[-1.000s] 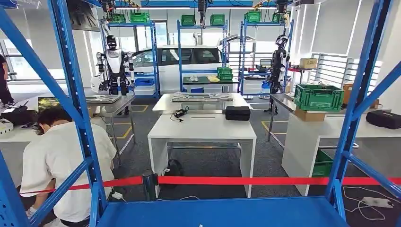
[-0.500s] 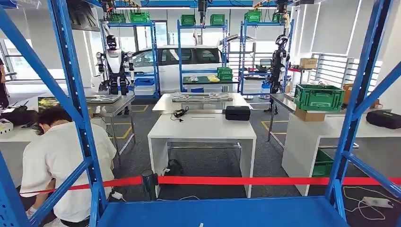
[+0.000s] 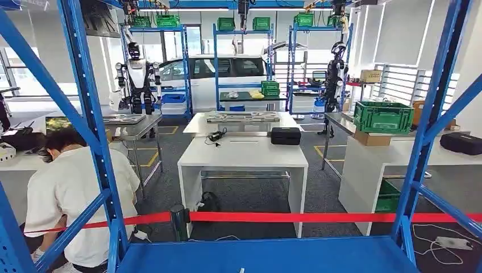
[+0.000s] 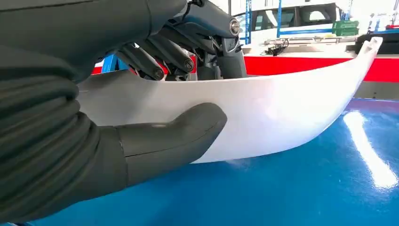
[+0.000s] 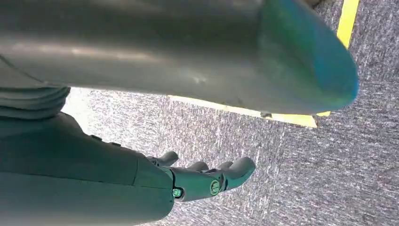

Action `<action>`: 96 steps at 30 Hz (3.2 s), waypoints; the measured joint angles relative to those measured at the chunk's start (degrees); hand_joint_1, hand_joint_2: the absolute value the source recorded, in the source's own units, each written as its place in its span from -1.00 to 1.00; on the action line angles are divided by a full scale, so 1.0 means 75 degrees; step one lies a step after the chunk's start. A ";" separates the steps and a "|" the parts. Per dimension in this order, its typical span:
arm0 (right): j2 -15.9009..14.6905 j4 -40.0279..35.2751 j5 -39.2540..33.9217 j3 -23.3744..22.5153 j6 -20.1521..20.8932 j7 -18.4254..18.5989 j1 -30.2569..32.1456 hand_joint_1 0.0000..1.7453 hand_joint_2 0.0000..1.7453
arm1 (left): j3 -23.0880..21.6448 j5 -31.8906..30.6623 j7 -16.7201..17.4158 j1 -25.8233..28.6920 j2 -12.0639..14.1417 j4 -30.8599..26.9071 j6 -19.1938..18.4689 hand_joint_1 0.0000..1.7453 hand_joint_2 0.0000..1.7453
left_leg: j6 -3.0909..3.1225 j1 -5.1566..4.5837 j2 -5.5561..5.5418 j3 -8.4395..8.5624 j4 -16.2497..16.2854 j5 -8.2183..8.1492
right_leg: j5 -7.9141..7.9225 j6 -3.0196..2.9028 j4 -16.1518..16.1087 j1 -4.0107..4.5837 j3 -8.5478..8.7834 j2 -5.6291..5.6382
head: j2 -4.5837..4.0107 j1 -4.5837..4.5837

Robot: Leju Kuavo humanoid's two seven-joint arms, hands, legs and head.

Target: Take the parts from the cabinet and place them on the table.

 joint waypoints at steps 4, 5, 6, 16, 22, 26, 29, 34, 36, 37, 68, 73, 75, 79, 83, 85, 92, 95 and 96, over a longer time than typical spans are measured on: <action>0.0000 0.0000 0.0000 0.0000 0.0003 0.0000 0.0000 -1.00 -1.00 | 0.0000 0.0003 0.0000 0.0000 0.0000 0.0000 0.0000 1.00 1.00 | 0.0000 0.0000 0.0000 0.0000 0.0000 0.0000 | 0.0000 0.0000 0.0000 0.0000 0.0000 0.0000 | 0.0000 0.0000; 0.0000 0.0000 0.0000 0.0000 0.0000 -0.0003 0.0000 -1.00 -1.00 | 0.0000 0.0000 0.0000 0.0000 0.0000 0.0000 0.0000 1.00 1.00 | 0.0000 0.0000 0.0000 0.0000 0.0000 0.0000 | 0.0000 0.0000 0.0000 0.0000 0.0000 0.0000 | 0.0000 0.0000; 0.0000 0.0000 -0.0003 0.0000 0.0000 -0.0003 0.0000 -1.00 -1.00 | 0.0000 0.0003 0.0000 0.0000 0.0000 0.0000 0.0000 1.00 1.00 | 0.0000 0.0000 0.0000 0.0000 0.0000 0.0000 | 0.0000 0.0000 0.0000 0.0000 0.0000 0.0000 | 0.0000 0.0000; 0.0000 0.0000 -0.0015 -0.0041 0.0070 -0.0055 -0.0103 -1.00 -1.00 | 0.0149 0.0061 -0.0394 -0.2046 -0.0114 -0.1303 -0.1553 1.00 1.00 | 0.0002 0.0001 -0.0003 -0.0043 0.0022 0.0021 | 0.0038 0.0015 -0.0001 0.0000 -0.0031 0.0003 | 0.0000 0.0006; 0.0000 0.0000 -0.0015 -0.0050 0.0073 -0.0058 -0.0119 -1.00 -1.00 | 0.0146 0.0262 -0.0493 -0.2166 -0.0114 -0.1638 -0.1577 1.00 1.00 | 0.0000 0.0001 -0.0002 -0.0022 0.0022 0.0023 | 0.0038 0.0015 0.0000 0.0000 -0.0033 0.0001 | 0.0000 0.0003; 0.0000 0.0000 -0.0015 -0.0061 0.0070 -0.0058 -0.0119 -1.00 -1.00 | 0.0123 0.0582 -0.0513 -0.2240 -0.0111 -0.1818 -0.1725 1.00 1.00 | -0.0001 0.0001 -0.0002 0.0005 0.0022 0.0024 | 0.0038 0.0014 0.0001 0.0001 -0.0034 0.0001 | 0.0000 0.0006; 0.0000 0.0000 -0.0015 -0.0061 0.0067 -0.0061 -0.0123 -1.00 -1.00 | 0.0114 0.0770 -0.0487 -0.2260 -0.0105 -0.1959 -0.1854 1.00 1.00 | -0.0001 0.0001 -0.0002 0.0004 0.0022 0.0024 | 0.0038 0.0015 0.0001 0.0000 -0.0033 0.0001 | 0.0000 0.0006; 0.0000 0.0000 -0.0017 -0.0061 0.0061 -0.0058 -0.0125 -1.00 -1.00 | 0.0035 0.1134 -0.0323 -0.2264 -0.0029 -0.2107 -0.2131 1.00 1.00 | -0.0001 0.0001 -0.0002 0.0003 0.0022 0.0023 | 0.0038 0.0015 0.0000 0.0000 -0.0033 0.0001 | 0.0000 0.0003; 0.0009 0.0000 -0.0026 -0.0070 0.0064 -0.0058 -0.0122 -1.00 -1.00 | 0.0000 0.1347 -0.0259 -0.2266 0.0009 -0.2107 -0.2270 1.00 1.00 | 0.0027 -0.0028 -0.0002 -0.0051 0.0053 0.0006 | 0.0047 0.0030 -0.0017 -0.0032 -0.0029 -0.0002 | 0.0000 0.0006; 0.0012 0.0000 -0.0026 -0.0070 0.0064 -0.0061 -0.0122 -1.00 -1.00 | -0.0006 0.1460 -0.0233 -0.2266 0.0035 -0.2107 -0.2366 1.00 1.00 | 0.0030 -0.0031 -0.0002 -0.0055 0.0053 0.0004 | 0.0045 0.0033 -0.0017 -0.0033 -0.0029 -0.0002 | 0.0000 0.0003; 0.0052 0.0012 -0.0021 -0.0245 0.0035 -0.0149 -0.0122 -1.00 -1.00 | -0.0446 0.2180 -0.0210 -0.2425 0.0627 -0.2156 -0.2734 1.00 1.00 | 0.0012 0.0024 0.0014 0.0074 0.0713 -0.0410 | 0.0337 -0.0243 0.0300 0.0026 -0.0666 0.0015 | 0.0000 -0.0029; 0.0091 0.0012 -0.0009 -0.0245 0.0076 -0.0137 -0.0120 -1.00 -1.00 | -0.0466 0.2215 -0.0192 -0.2474 0.0641 -0.2238 -0.2734 1.00 1.00 | 0.0111 -0.0083 0.0071 0.0159 0.0074 -0.0193 | 0.0763 0.0030 0.0018 -0.0002 -0.0670 -0.0004 | 0.0000 -0.0020; 0.0090 0.0012 -0.0009 -0.0245 0.0076 -0.0134 -0.0117 -1.00 -1.00 | -0.0484 0.2218 -0.0189 -0.2493 0.0635 -0.2238 -0.2734 1.00 1.00 | 0.0183 0.0003 0.0102 0.0109 -0.0075 0.0099 | 0.0378 0.0081 0.0158 -0.0019 -0.0781 -0.0005 | 0.0000 -0.0012; 0.0079 0.0015 -0.0009 -0.0245 0.0076 -0.0128 -0.0130 -1.00 -1.00 | -0.0565 0.2218 -0.0187 -0.2475 0.0644 -0.2238 -0.2734 1.00 1.00 | 0.0206 0.0011 0.0109 -0.0423 -0.0033 0.0494 | -0.1005 0.0223 0.2281 -0.0031 -0.1304 -0.0008 | 0.0000 0.0017; 0.0076 0.0012 -0.0009 -0.0245 0.0076 -0.0128 -0.0134 -1.00 -1.00 | -0.0577 0.2220 -0.0186 -0.2448 0.0659 -0.2238 -0.2734 1.00 1.00 | 0.0091 0.0071 0.0125 -0.0939 0.0189 0.0734 | -0.0302 0.0280 0.1109 -0.0061 -0.0029 -0.0026 | 0.0000 0.0032; 0.0076 0.0012 -0.0009 -0.0245 0.0073 -0.0134 -0.0165 -1.00 -1.00 | -0.0577 0.2221 -0.0181 -0.2453 0.0673 -0.2282 -0.2734 1.00 1.00 | 0.0012 0.0037 0.0127 -0.1087 0.0336 0.0785 | -0.0747 0.0175 0.0258 -0.0007 0.0529 0.0012 | 0.0000 0.0038; 0.0079 0.0015 -0.0006 -0.0248 0.0076 -0.0125 -0.0194 -1.00 -1.00 | -0.0586 0.2241 -0.0184 -0.2461 0.0749 -0.2273 -0.2734 1.00 1.00 | -0.0305 0.0082 0.0081 -0.1507 0.1338 -0.0214 | -0.0255 -0.0226 0.0186 -0.0056 0.0076 -0.0020 | -0.0009 -0.0012; 0.0079 0.0015 0.0000 -0.0248 0.0076 -0.0099 -0.0193 -1.00 -1.00 | -0.0589 0.2296 -0.0181 -0.2439 0.0775 -0.2270 -0.2745 1.00 1.00 | -0.0344 0.0098 0.0081 -0.1645 0.2566 -0.0658 | 0.0000 -0.0214 0.0193 -0.0054 -0.0250 -0.0027 | -0.0006 -0.0020; 0.0079 0.0015 0.0006 -0.0248 0.0076 -0.0082 -0.0194 -1.00 -1.00 | -0.0589 0.2363 -0.0184 -0.2434 0.0784 -0.2276 -0.2774 1.00 1.00 | -0.0330 0.0098 0.0081 -0.1427 0.2470 -0.0397 | 0.0104 -0.0201 0.0197 -0.0054 -0.0376 -0.0030 | -0.0006 -0.0018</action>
